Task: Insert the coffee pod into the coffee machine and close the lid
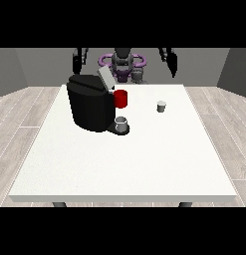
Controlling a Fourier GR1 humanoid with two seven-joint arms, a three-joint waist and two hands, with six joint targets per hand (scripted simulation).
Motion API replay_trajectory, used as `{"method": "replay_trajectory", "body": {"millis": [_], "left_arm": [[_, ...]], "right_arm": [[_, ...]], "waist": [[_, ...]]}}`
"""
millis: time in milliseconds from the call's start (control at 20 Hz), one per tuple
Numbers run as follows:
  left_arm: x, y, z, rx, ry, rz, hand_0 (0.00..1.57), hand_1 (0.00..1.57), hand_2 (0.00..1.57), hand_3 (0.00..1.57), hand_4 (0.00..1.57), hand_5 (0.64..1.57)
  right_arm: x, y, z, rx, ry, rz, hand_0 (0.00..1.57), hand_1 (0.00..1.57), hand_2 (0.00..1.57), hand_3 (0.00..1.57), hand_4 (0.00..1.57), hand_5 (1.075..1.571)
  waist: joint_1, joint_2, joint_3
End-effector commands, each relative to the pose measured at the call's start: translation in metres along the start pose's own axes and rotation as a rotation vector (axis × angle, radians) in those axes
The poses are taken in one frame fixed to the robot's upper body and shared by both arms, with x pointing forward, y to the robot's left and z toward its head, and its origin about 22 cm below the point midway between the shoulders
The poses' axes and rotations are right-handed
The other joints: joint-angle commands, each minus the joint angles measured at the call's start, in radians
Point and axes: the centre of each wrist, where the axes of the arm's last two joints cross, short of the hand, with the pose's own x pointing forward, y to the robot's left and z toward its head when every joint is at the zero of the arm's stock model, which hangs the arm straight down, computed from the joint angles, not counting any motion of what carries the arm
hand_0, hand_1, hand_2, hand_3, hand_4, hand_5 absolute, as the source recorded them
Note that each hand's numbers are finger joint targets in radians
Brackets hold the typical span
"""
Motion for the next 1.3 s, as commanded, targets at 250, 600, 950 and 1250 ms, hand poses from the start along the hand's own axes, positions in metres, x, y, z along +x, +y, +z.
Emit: {"method": "replay_trajectory", "body": {"millis": [250,600,950,1250], "left_arm": [[-0.014,-0.005,0.018,-0.091,-0.074,0.050,0.00,0.00,0.00,0.00,0.30,1.571],[-0.004,0.024,0.011,-0.118,-0.123,-0.088,0.00,0.00,0.00,0.00,0.31,1.571],[0.005,0.054,-0.020,-0.091,-0.084,-0.265,0.00,0.00,0.00,0.00,0.00,1.571],[0.026,0.068,-0.065,-0.105,-0.037,-0.245,0.00,0.00,0.00,0.00,0.00,1.571]], "right_arm": [[-0.035,-0.010,0.032,0.041,0.138,-0.056,0.00,0.00,0.00,0.00,0.13,1.571],[-0.020,0.004,0.020,-0.179,0.004,-0.118,0.00,0.00,0.00,0.00,0.22,1.571],[-0.018,0.004,0.009,-0.144,-0.074,-0.121,0.00,0.00,0.00,0.00,0.13,1.571],[0.002,0.033,-0.011,-0.115,-0.173,-0.141,0.00,0.00,0.00,0.00,0.23,1.571]], "waist": [[-0.041,-0.061,-0.0327],[-0.054,-0.066,-0.0326],[-0.094,0.031,-0.0325],[-0.140,0.124,-0.0326]]}}
